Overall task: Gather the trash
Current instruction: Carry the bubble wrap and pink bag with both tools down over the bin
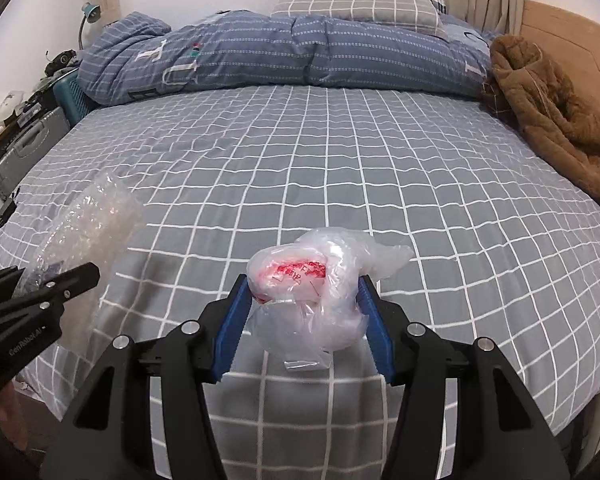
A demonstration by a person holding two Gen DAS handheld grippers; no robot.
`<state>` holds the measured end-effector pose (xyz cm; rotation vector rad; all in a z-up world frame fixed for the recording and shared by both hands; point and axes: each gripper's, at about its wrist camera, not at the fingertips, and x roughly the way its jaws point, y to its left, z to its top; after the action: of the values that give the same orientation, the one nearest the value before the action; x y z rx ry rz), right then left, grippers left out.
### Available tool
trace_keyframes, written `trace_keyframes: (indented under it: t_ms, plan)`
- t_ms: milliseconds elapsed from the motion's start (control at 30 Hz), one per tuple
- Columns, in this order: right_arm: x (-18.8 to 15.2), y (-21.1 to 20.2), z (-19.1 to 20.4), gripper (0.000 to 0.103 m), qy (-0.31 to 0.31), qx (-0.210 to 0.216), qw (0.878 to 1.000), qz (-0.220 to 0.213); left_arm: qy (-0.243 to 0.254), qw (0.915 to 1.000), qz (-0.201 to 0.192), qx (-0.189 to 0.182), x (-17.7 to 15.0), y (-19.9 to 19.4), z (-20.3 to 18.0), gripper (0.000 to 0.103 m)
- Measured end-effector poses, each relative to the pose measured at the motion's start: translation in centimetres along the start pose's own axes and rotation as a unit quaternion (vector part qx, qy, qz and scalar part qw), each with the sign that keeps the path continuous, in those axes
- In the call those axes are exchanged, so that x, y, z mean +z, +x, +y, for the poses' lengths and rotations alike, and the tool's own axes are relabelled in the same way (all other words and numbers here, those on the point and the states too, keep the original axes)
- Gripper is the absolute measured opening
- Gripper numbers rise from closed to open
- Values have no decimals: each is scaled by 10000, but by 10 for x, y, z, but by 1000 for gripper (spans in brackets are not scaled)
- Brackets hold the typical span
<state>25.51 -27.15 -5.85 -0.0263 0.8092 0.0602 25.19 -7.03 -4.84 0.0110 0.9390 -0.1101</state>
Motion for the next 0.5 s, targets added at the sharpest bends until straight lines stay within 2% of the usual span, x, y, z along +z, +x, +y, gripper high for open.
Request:
trace_keyframes:
  t_ms: [500]
  plan:
    - [-30, -50, 24, 52, -26, 192, 9998, -3, -237, 9997, 82, -81, -39, -35, 3, 24]
